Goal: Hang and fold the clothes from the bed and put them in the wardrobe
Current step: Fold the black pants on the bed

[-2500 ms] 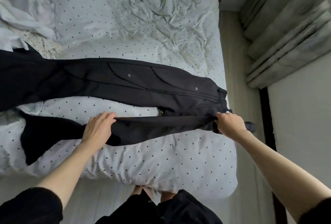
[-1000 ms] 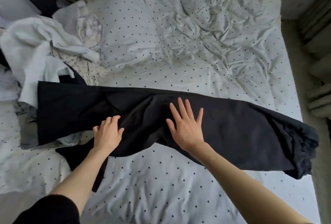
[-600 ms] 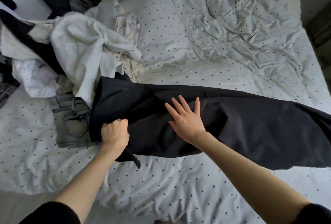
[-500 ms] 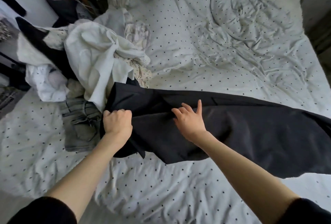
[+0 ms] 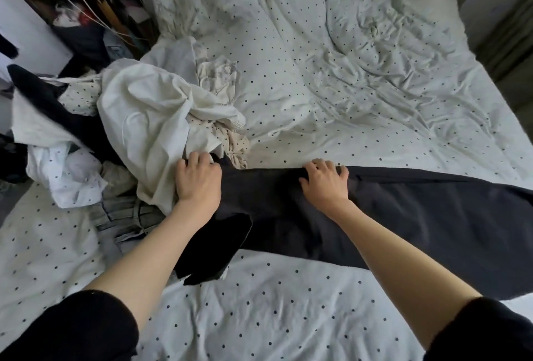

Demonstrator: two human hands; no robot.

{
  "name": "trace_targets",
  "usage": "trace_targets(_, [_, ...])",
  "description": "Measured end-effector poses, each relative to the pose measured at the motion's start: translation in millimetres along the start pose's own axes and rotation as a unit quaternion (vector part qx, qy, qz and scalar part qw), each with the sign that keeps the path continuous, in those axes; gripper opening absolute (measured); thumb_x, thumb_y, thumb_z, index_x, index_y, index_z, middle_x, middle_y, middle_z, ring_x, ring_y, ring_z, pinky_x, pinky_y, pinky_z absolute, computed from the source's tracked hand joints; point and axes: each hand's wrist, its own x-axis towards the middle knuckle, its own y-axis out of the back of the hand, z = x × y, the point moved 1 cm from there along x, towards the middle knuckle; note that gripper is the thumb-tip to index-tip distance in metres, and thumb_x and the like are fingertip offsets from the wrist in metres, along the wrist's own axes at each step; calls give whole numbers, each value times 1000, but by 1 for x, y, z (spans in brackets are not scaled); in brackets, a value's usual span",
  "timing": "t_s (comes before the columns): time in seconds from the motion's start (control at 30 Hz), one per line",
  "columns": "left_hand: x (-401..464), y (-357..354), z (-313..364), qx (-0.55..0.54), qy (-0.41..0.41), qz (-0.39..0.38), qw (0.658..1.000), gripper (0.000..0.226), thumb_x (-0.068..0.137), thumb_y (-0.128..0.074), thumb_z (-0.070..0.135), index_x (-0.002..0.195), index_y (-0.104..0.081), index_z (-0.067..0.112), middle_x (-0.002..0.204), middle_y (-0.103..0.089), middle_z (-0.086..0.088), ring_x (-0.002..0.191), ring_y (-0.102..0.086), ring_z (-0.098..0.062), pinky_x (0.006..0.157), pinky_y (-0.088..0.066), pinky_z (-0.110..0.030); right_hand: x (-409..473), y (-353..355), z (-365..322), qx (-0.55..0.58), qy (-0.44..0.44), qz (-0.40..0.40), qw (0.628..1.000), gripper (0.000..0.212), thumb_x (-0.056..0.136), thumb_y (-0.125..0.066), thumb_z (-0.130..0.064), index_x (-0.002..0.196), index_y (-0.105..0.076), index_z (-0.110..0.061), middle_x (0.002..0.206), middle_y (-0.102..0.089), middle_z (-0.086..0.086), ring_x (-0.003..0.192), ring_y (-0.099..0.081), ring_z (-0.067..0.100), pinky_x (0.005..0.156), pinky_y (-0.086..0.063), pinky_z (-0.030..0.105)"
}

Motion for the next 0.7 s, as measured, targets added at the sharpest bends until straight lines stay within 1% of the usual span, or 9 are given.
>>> trace_targets(0.07, [-1, -10, -6, 10, 0, 1, 1000, 21, 92, -52, 26, 111, -61, 27, 127, -44, 3, 119, -37, -21, 93, -31, -33, 3, -6, 1, -1, 0, -19, 1000, 46, 96, -44, -41, 136, -39, -19, 144, -37, 0, 137, -26, 20, 112, -12, 55])
trace_targets(0.17, [-1, -18, -5, 22, -20, 34, 999, 18, 91, -52, 28, 105, -63, 27, 131, -41, 2, 120, -36, -22, 91, -30, -34, 13, -9, 5, -37, 1, -32, 999, 51, 94, -46, -45, 137, -37, -19, 142, -39, 1, 136, -29, 21, 111, -9, 57])
trace_targets(0.23, [1, -20, -3, 29, -36, 58, 997, 18, 91, -51, 27, 103, -63, 25, 135, -42, 2, 122, -36, -23, 90, -28, -35, 18, -9, 5, -73, 18, -25, 997, 46, 94, -47, -44, 132, -43, -18, 136, -43, 3, 131, -34, 24, 110, -13, 54])
trace_targets(0.3, [5, -22, -2, 26, -38, 56, 997, 18, 91, -49, 23, 104, -62, 24, 127, -50, 2, 117, -41, -22, 90, -27, -35, 22, -8, 4, -95, 35, -17, 995, 38, 95, -48, -41, 123, -50, -16, 125, -52, 4, 120, -43, 24, 106, -23, 47])
trace_targets(0.37, [10, -20, 0, 22, -31, 41, 998, 20, 92, -47, 19, 106, -61, 23, 115, -58, 2, 111, -45, -21, 89, -27, -34, 22, -6, 5, -76, 38, -25, 996, 33, 96, -47, -37, 118, -53, -12, 117, -56, 5, 111, -50, 24, 96, -32, 39])
trace_targets(0.43, [17, -13, 5, 22, -36, 35, 998, 23, 89, -46, 14, 107, -59, 22, 110, -60, 1, 108, -47, -20, 92, -27, -34, 23, 1, 10, -31, 23, -33, 999, 32, 97, -47, -34, 117, -52, -10, 116, -55, 7, 108, -52, 26, 87, -38, 36])
trace_targets(0.53, [35, 8, 13, 12, -54, 57, 997, 26, 87, -48, 12, 110, -57, 19, 107, -62, 0, 106, -51, -20, 92, -27, -34, 24, 16, 20, 12, -8, -23, 1000, 29, 98, -47, -31, 116, -52, -10, 115, -54, 8, 103, -55, 28, 70, -38, 34])
trace_targets(0.6, [53, 26, 18, 2, -55, 77, 996, 24, 85, -50, 11, 107, -56, 18, 103, -62, -1, 101, -54, -20, 90, -28, -33, 28, 29, 29, 38, -35, -5, 999, 26, 97, -47, -30, 113, -53, -11, 113, -54, 7, 98, -57, 29, 67, -36, 32])
trace_targets(0.7, [85, 48, 35, -21, -56, 111, 992, 21, 83, -51, 6, 101, -55, 15, 98, -60, -4, 92, -57, -23, 88, -28, -34, 40, 48, 48, 73, -82, 27, 994, 24, 97, -48, -29, 112, -55, -12, 111, -55, 7, 94, -58, 29, 68, -36, 32])
